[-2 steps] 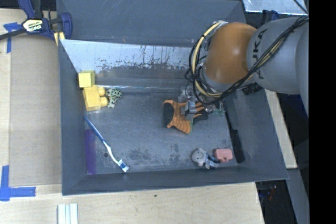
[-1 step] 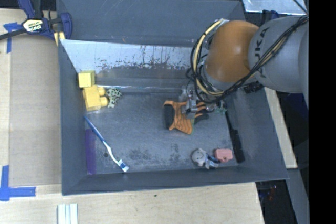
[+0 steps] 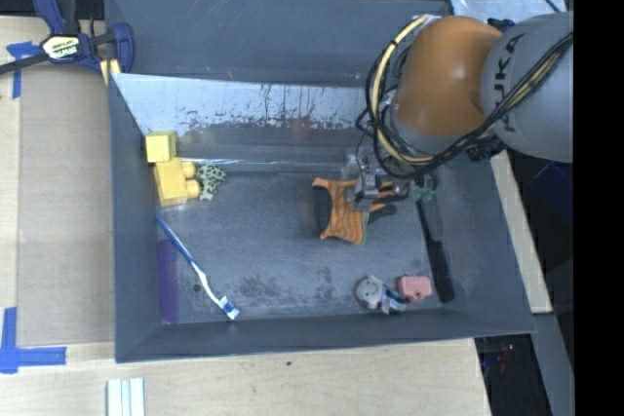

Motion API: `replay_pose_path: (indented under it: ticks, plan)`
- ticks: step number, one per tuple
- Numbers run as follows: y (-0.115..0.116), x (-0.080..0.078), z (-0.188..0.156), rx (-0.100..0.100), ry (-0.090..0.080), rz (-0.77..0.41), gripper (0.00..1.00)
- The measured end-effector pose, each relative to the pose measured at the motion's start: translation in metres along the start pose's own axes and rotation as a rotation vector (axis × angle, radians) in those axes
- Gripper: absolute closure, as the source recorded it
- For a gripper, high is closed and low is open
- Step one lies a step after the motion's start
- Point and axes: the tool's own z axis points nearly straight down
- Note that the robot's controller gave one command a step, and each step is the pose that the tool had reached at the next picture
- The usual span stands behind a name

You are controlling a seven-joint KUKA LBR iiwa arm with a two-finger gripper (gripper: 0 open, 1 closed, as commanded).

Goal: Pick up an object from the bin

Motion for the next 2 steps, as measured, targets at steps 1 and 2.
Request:
replay_pose_path:
  ticks: [1,2]
  plan:
    - [0.000,-0.004,-0.042,0.000,-0.010,0.000,1.00]
    - [0.000,-0.004,-0.056,0.000,-0.010,0.000,1.00]
